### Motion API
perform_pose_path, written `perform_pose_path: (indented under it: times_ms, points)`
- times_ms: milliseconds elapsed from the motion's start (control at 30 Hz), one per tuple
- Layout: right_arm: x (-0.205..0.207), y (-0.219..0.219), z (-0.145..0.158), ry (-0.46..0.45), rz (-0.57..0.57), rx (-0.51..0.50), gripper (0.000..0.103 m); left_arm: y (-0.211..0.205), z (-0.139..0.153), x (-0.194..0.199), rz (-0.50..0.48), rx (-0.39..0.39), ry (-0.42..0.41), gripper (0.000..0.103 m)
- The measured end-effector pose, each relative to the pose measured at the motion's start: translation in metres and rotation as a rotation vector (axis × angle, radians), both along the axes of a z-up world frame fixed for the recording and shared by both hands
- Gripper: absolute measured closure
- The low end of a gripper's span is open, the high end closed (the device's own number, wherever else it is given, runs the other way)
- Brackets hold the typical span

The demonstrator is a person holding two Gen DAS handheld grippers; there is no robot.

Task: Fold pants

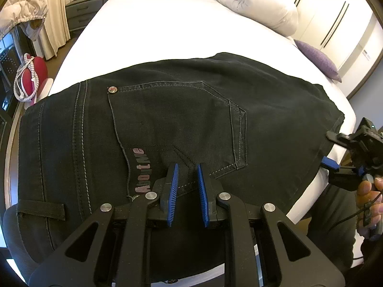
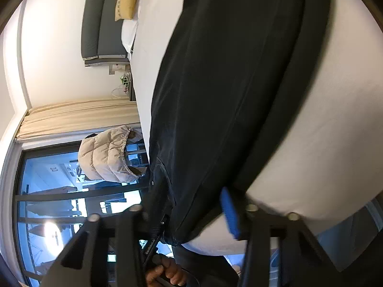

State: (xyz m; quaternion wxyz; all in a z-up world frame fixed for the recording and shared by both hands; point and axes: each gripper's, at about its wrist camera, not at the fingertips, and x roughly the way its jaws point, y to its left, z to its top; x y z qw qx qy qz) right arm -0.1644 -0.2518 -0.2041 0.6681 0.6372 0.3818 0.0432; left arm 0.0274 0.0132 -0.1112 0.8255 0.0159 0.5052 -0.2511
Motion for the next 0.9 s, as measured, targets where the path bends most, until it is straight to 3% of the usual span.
perform_pose_path:
  times_ms: [33, 67, 167, 367, 567, 700, 767, 833, 900]
  points:
    - [0.0, 0.001, -0.002, 0.003, 0.0, 0.007, 0.078, 0.0, 0.0, 0.0, 0.0, 0.0, 0.001, 0.087]
    - [-0.002, 0.0, -0.005, 0.008, -0.002, 0.008, 0.092, 0.0, 0.0, 0.0, -0.001, 0.001, 0.002, 0.087]
    - [-0.008, 0.001, -0.007, 0.014, 0.0, -0.021, 0.097, -0.001, 0.0, 0.001, -0.005, 0.004, 0.004, 0.087]
    - [-0.028, 0.003, -0.008, 0.04, -0.042, -0.036, 0.099, -0.005, 0.002, 0.001, -0.031, 0.016, 0.009, 0.087]
    - [-0.031, 0.004, -0.009, 0.003, -0.045, -0.019, 0.099, -0.002, 0.0, 0.0, -0.034, 0.002, 0.012, 0.087]
    - [-0.034, -0.022, -0.008, -0.039, -0.132, 0.006, 0.083, -0.001, -0.001, 0.001, -0.03, -0.004, 0.014, 0.087]
    - [-0.038, -0.039, -0.006, -0.051, -0.195, -0.002, 0.082, -0.001, -0.001, 0.0, -0.028, -0.006, 0.014, 0.087]
    - [-0.039, -0.054, -0.006, -0.055, -0.236, 0.0, 0.083, -0.001, -0.001, -0.001, -0.033, 0.001, 0.011, 0.087]
    - [-0.041, -0.066, -0.008, -0.045, -0.262, -0.002, 0.098, -0.001, -0.001, 0.0, -0.035, 0.003, 0.012, 0.087]
